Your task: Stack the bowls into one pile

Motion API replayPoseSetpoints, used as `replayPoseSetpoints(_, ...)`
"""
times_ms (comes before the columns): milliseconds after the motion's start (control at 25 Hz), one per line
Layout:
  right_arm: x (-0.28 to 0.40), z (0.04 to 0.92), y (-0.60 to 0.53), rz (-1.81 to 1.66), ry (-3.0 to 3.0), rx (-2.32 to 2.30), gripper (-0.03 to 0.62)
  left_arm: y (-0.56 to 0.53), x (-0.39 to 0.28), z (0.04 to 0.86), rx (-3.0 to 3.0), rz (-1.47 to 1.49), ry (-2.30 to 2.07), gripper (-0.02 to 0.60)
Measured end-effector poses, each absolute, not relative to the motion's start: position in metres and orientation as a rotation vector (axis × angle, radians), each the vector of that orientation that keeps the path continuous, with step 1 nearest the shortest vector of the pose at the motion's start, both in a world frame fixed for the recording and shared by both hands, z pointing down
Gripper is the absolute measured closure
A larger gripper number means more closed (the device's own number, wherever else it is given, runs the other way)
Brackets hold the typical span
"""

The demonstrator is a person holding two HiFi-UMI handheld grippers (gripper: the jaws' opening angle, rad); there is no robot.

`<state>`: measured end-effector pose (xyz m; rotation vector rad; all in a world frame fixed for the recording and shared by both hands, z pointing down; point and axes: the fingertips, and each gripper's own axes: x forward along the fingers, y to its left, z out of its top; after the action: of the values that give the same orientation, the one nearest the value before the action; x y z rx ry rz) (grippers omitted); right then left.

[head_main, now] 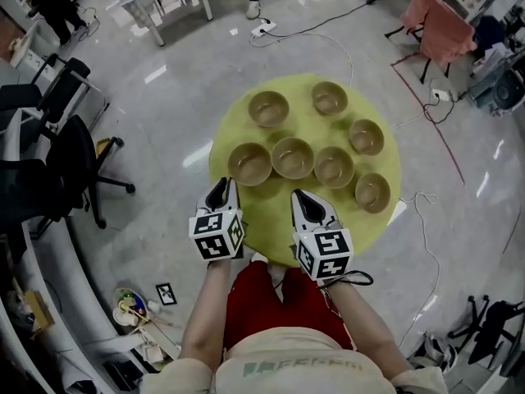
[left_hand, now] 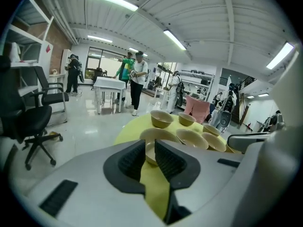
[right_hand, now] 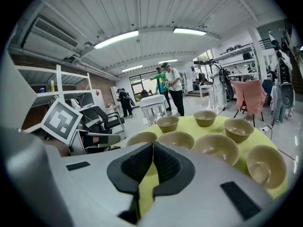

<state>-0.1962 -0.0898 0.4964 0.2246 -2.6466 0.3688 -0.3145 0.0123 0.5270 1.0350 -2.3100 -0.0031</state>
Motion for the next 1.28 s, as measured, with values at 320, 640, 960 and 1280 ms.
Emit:
replayPoseSetpoints(320,-0.212,0.519,-0.085,0.355,-2.594,0.166,0.557,0.017,-0.333,0.556,0.938,-0.139,-2.256,0.491)
replayPoseSetpoints(640,-0.22,0.543,-0.075,0.355,-2.555,0.105,0.557,0.009,-0.341,0.579,0.893,-0.267,-2.164,0.476)
replayPoseSetpoints(960,-0.223,0.55,-0.064,0.379,-2.538,0.091,0.557,0.005,-0.346,0.588,0.88,-0.296,-2.12,0.476)
replayPoseSetpoints(1280,-0.22,0.553,-0.068,0.394,-2.524,0.121,0.557,-0.001,-0.35,0.593,0.857,-0.28,-2.091,0.476)
